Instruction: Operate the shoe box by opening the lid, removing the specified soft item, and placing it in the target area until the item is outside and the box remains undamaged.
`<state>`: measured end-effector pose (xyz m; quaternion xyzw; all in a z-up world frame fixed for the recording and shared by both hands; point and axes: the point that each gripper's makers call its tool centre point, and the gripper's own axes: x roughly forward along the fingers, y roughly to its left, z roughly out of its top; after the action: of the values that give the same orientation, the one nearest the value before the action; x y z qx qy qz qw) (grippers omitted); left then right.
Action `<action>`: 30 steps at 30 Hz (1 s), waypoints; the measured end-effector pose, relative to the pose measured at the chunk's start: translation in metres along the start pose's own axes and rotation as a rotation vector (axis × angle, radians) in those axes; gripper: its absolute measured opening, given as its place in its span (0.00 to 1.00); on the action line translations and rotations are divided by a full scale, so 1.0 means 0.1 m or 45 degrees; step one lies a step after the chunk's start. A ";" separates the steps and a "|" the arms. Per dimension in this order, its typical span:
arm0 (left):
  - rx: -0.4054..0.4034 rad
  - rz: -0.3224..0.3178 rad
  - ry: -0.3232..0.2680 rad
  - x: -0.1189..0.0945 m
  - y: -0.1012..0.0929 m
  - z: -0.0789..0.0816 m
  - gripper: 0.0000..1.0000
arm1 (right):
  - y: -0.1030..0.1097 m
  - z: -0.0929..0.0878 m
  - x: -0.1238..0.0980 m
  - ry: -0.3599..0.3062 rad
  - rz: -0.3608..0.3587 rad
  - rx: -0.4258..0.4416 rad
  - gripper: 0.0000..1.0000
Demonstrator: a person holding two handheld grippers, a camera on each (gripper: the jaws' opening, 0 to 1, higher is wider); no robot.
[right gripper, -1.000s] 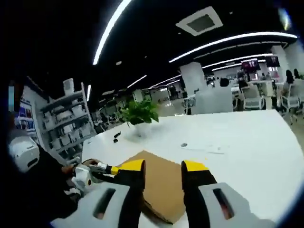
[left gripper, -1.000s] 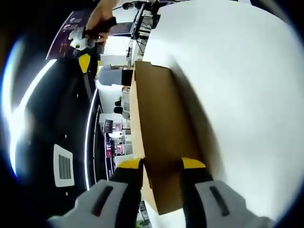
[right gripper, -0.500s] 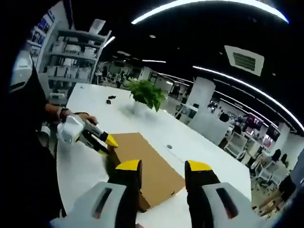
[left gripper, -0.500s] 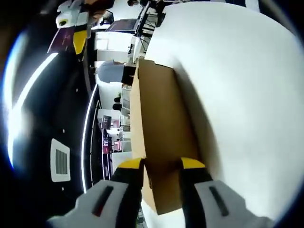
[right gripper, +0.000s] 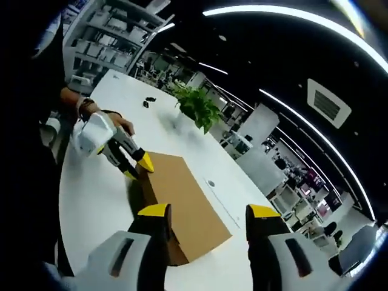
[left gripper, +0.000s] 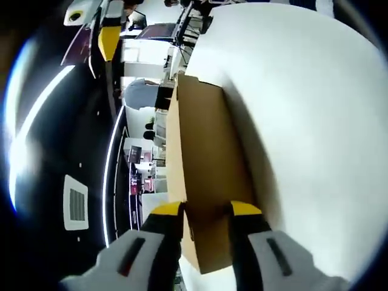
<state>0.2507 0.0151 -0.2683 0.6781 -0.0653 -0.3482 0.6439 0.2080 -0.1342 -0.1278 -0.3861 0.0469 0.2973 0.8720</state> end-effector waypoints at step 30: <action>-0.058 0.043 -0.003 0.04 -0.02 -0.03 0.28 | 0.81 -0.50 0.82 0.232 -0.096 -0.662 0.59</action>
<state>0.2544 0.0154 -0.2714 0.6618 -0.0695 -0.3394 0.6649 0.2378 -0.0869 -0.2407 -0.6234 0.0329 0.2308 0.7463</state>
